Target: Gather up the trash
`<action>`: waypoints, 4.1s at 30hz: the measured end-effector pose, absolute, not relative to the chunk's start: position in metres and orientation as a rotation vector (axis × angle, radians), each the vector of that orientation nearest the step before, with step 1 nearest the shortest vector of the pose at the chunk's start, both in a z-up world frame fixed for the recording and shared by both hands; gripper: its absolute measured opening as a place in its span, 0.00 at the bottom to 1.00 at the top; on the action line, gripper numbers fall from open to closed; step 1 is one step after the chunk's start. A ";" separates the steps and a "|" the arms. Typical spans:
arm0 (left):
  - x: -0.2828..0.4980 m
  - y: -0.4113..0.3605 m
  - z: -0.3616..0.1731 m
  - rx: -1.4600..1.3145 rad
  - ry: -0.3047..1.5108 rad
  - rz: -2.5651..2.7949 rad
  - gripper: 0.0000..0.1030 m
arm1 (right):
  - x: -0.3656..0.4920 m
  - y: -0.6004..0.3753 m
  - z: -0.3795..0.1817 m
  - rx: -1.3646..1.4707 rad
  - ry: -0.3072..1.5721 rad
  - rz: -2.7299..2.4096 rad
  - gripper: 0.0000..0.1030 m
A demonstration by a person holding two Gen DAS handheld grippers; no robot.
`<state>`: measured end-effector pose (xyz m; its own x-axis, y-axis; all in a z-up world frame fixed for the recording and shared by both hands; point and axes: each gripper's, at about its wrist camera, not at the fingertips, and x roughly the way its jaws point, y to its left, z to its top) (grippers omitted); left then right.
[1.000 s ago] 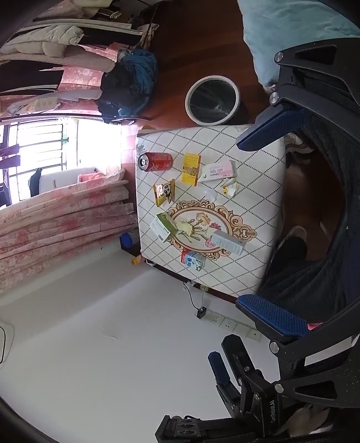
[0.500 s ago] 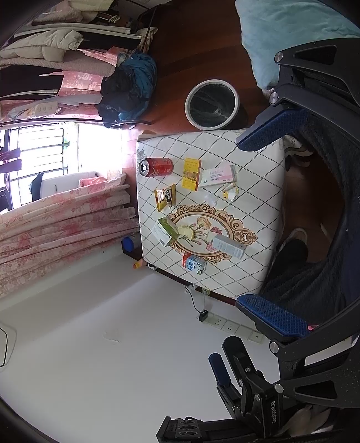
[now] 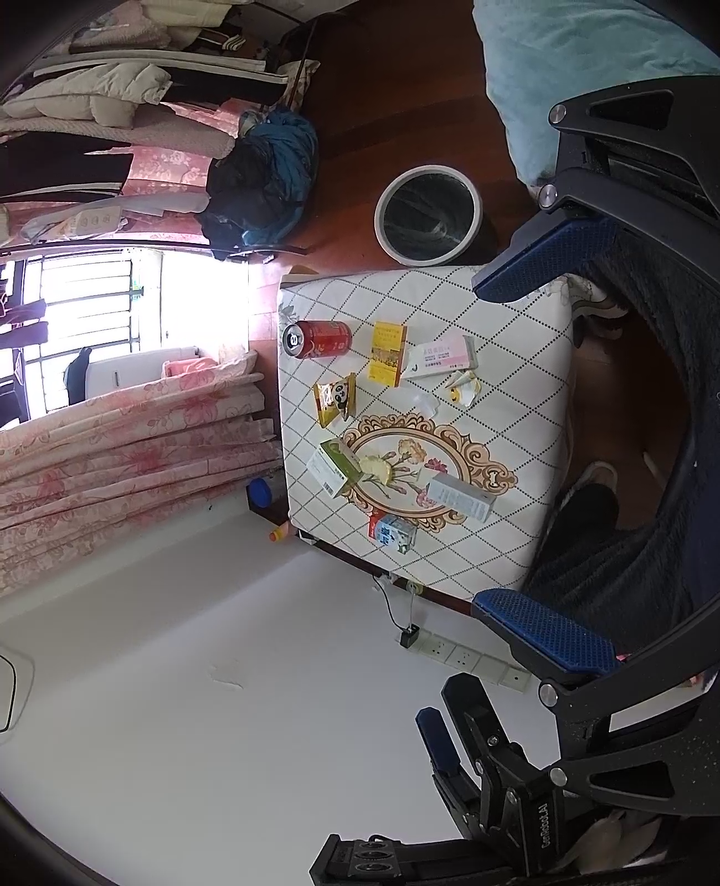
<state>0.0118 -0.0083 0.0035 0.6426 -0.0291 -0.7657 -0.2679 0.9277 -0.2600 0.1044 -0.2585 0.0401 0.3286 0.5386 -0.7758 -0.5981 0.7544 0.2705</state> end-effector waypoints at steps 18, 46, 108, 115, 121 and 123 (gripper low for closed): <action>0.006 -0.005 0.005 -0.392 0.839 0.125 1.00 | 0.100 -0.258 0.048 -0.055 0.966 0.739 1.00; 0.004 -0.009 0.006 -0.396 0.829 0.118 1.00 | 0.098 -0.266 0.048 -0.047 0.962 0.729 1.00; 0.120 0.042 -0.297 -0.467 1.369 0.419 0.34 | 0.279 -0.179 -0.294 -0.137 1.493 0.403 0.54; 0.101 -0.010 -0.300 -0.419 1.384 0.374 0.34 | 0.234 -0.216 -0.297 -0.142 1.552 0.366 0.54; 0.105 -0.025 -0.301 -0.333 1.393 0.376 0.35 | 0.217 -0.214 -0.317 -0.154 1.576 0.367 0.56; 0.105 -0.025 -0.300 -0.334 1.392 0.373 0.35 | 0.213 -0.210 -0.316 -0.174 1.563 0.369 0.57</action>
<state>0.1050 -0.0249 -0.3002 0.1373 0.0581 -0.9888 -0.4443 0.8958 -0.0091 0.2131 -0.2097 -0.3163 -0.0319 0.1192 -0.9924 -0.3371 0.9334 0.1230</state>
